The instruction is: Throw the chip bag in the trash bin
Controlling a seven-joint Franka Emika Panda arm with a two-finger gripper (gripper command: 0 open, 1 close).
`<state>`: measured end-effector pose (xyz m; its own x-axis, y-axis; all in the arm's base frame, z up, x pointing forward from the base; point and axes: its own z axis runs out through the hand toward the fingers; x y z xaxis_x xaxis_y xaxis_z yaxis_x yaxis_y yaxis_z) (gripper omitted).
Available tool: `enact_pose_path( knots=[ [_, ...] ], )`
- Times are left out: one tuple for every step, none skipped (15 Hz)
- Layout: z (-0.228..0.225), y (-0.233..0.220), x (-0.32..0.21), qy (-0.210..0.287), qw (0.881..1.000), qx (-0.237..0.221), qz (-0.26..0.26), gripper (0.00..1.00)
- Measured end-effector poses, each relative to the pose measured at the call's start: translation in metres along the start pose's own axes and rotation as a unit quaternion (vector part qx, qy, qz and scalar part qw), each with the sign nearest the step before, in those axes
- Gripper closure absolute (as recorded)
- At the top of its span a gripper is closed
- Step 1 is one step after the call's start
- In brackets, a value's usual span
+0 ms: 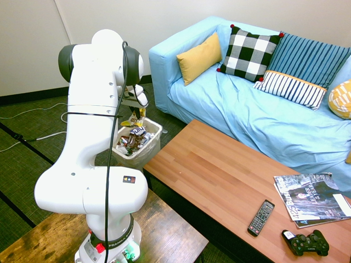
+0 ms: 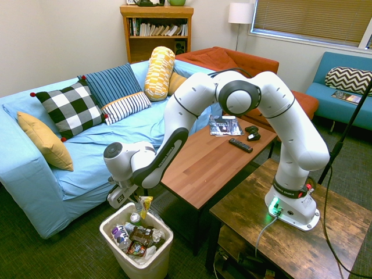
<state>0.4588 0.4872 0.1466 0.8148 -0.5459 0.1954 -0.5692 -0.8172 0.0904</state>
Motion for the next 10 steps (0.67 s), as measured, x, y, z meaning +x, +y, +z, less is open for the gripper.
enact_pose_path(
  knots=[
    [0.005,-0.003,0.0,-0.004,1.0,-0.001,-0.005,0.0],
    [0.006,-0.005,0.0,-0.008,1.0,-0.001,-0.01,0.0],
    [0.007,-0.005,0.002,-0.011,1.0,-0.001,-0.012,0.0],
    [0.007,-0.005,0.004,-0.012,1.0,-0.001,-0.013,0.0],
    [0.008,-0.004,0.007,-0.013,1.0,-0.002,-0.012,0.0],
    [0.008,-0.004,0.009,-0.015,1.0,-0.003,-0.01,0.0],
    [0.008,-0.004,0.013,-0.015,1.0,-0.003,-0.009,0.0],
    [0.008,-0.003,0.016,-0.013,1.0,-0.004,-0.007,0.0],
    [0.009,-0.002,0.02,-0.013,1.0,-0.005,-0.006,0.0],
    [0.01,-0.002,0.022,-0.014,1.0,-0.005,-0.005,0.0]
  ],
)
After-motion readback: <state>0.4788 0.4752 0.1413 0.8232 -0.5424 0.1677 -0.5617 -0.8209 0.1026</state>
